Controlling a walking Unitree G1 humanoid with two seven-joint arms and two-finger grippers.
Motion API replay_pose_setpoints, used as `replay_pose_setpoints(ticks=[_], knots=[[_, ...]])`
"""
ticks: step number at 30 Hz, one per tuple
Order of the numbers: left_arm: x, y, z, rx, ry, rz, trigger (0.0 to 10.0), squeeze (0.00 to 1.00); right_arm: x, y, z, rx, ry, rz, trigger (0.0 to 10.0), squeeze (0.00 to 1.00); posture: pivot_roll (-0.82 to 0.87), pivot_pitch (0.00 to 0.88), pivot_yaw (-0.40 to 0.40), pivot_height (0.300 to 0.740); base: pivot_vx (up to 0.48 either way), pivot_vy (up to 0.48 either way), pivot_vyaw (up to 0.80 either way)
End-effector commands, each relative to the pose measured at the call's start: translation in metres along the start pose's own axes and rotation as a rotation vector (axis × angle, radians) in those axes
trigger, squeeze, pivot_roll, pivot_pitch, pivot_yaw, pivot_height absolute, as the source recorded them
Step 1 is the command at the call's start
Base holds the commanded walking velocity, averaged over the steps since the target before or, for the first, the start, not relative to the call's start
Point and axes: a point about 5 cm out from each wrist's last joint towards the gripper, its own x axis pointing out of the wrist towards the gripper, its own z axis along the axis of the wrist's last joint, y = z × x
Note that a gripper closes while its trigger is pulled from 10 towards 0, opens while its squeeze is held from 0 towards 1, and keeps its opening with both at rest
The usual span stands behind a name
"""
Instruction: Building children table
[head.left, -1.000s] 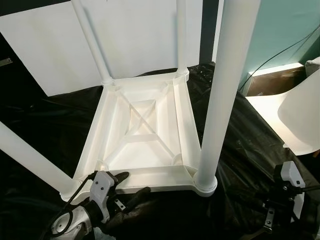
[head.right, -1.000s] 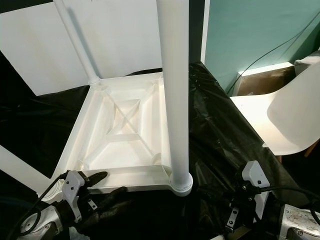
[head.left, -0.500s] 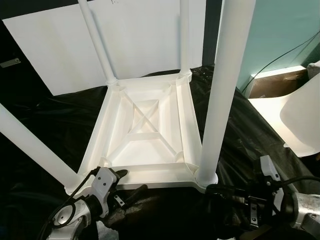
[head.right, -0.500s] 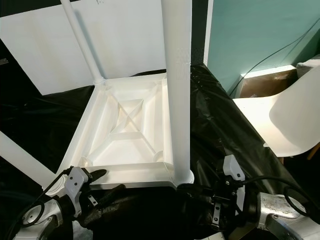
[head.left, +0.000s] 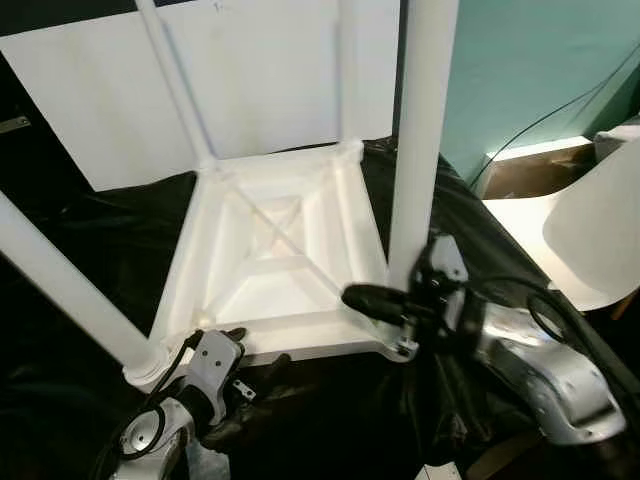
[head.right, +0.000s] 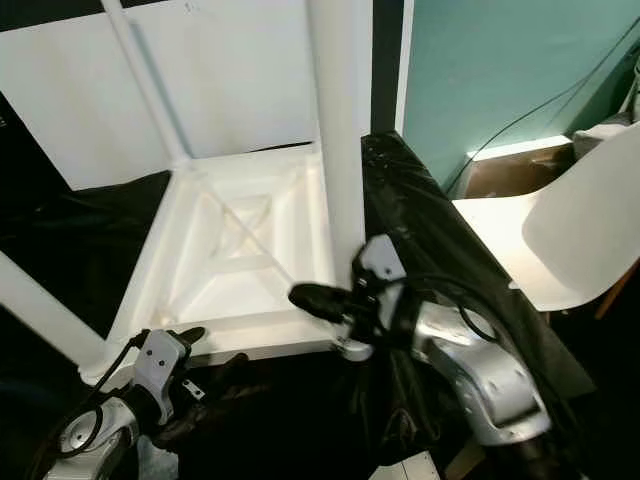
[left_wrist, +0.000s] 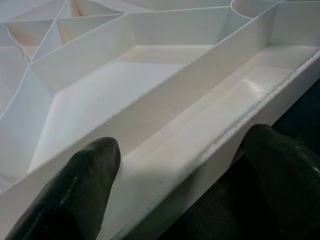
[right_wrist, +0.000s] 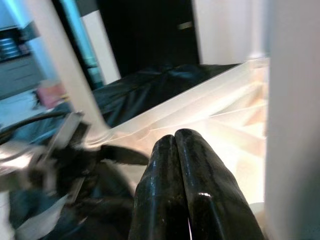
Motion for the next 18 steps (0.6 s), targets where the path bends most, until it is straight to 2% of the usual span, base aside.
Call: replay_pose_setpoints(ticks=[1,2,7,9,10,12,13,15,16,18], knots=[[-0.004,-0.011,-0.024,-0.068,0.106,-0.028,10.0,0.95,0.007,-0.002,0.001,-0.026,-0.007,-0.044,10.0,0.0,-0.05,0.0,0.048,0.74,0.0,0.0,0.0],[-0.004,-0.011,-0.025,-0.065,0.11,-0.038,10.0,0.95,0.008,-0.005,0.001,-0.032,-0.01,-0.089,10.0,0.0,-0.06,0.0,0.049,0.74,0.0,0.0,0.0],[-0.003,-0.012,-0.026,-0.057,0.116,-0.052,10.0,0.95,0.008,-0.007,0.0,-0.044,-0.009,-0.13,10.0,0.0,-0.07,0.0,0.052,0.74,0.0,0.0,0.0],[0.002,-0.011,-0.024,-0.04,0.114,-0.05,10.0,0.95,0.004,-0.02,-0.002,-0.065,0.006,-0.284,10.0,0.0,-0.09,0.0,0.057,0.74,0.0,0.0,0.0],[0.002,-0.011,-0.024,-0.04,0.114,-0.05,10.0,0.95,0.004,-0.02,-0.002,-0.065,0.006,-0.284,10.0,0.0,-0.09,0.0,0.057,0.74,0.0,0.0,0.0],[0.006,-0.011,-0.022,-0.029,0.105,-0.051,10.0,0.95,-0.003,-0.034,-0.006,-0.095,0.032,-0.46,10.0,0.0,-0.1,0.0,0.061,0.74,0.0,0.0,0.0],[0.006,-0.011,-0.022,-0.029,0.105,-0.051,10.0,0.95,-0.003,-0.034,-0.006,-0.095,0.032,-0.46,10.0,0.0,-0.1,0.0,0.061,0.74,0.0,0.0,0.0],[0.009,-0.012,-0.018,-0.037,0.085,-0.054,10.0,0.95,-0.01,-0.042,-0.01,-0.139,0.06,-0.574,10.0,0.0,-0.11,0.0,0.068,0.74,0.0,0.0,0.0],[0.009,-0.012,-0.018,-0.037,0.085,-0.054,10.0,0.95,-0.01,-0.042,-0.01,-0.139,0.06,-0.574,10.0,0.0,-0.11,0.0,0.068,0.74,0.0,0.0,0.0],[0.014,-0.016,-0.001,-0.124,-0.032,-0.081,10.0,0.94,-0.016,-0.045,-0.017,-0.16,0.101,-0.672,10.0,0.0,-0.13,0.0,0.076,0.74,0.0,0.0,0.0]])
